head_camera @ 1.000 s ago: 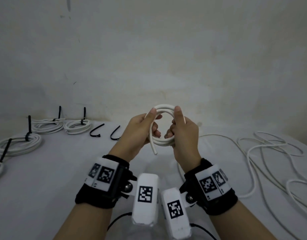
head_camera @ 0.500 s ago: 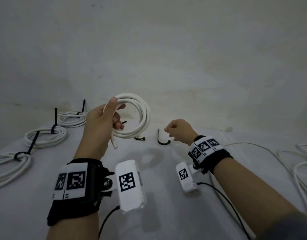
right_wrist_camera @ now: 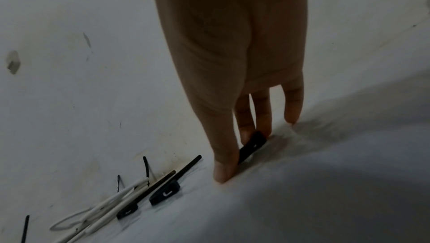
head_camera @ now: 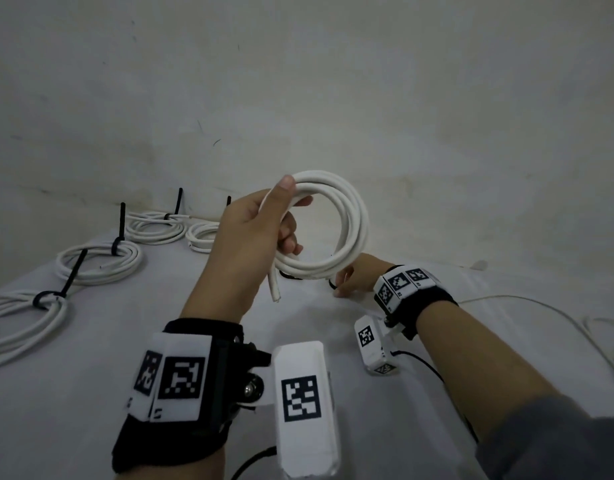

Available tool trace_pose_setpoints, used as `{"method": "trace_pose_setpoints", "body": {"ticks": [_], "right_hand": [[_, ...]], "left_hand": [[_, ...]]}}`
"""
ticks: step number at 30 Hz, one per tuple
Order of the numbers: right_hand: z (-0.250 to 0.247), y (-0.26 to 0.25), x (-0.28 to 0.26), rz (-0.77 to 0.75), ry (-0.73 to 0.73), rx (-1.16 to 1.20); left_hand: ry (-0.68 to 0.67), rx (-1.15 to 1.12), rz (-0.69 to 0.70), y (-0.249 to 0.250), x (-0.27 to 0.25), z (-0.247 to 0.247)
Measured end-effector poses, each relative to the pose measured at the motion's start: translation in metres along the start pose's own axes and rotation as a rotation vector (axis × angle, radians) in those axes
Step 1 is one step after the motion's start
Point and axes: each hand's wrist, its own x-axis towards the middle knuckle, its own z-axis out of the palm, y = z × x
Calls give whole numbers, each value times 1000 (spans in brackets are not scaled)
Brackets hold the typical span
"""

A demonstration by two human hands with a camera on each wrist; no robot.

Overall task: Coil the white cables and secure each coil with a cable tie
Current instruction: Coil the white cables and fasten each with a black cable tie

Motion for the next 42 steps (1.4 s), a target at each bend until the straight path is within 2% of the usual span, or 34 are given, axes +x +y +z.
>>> {"method": "trace_pose_setpoints", "body": {"ticks": [4,7,9,13,16,18,22,24,26,31,37,42], "right_hand": [[0,2,-6,-21,2,51],[-7,6,-27,-84,72,175],[-11,9,-47,-116,132,370],[-17,17,-98,-137,183,1012],[-22,25,-141,-139,266,1223],[-22,31,-169,-157,345,1207],[-19,37,-215,-218,579,997],[-19,39,-229,-208,726,940],[-17,42,-237,-173,804,962],[7,45,-241,-87,762,1197],[24,49,-234,-1,804,1039],[28,44,-238,-57,754,1031]], "left_hand": [[-5,35,13,2,-1,1],[-5,45,16,2,-1,1],[-12,55,20,1,-1,2],[-39,67,28,-1,-4,10],[-96,63,22,-1,-6,22],[-163,66,14,2,-10,32],[-334,161,40,8,-25,53],[-389,222,48,8,-36,64],[-417,267,44,5,-49,73],[-422,273,9,-16,-86,76],[-313,149,-108,-40,-108,63],[-349,36,-181,-40,-110,65]]}}
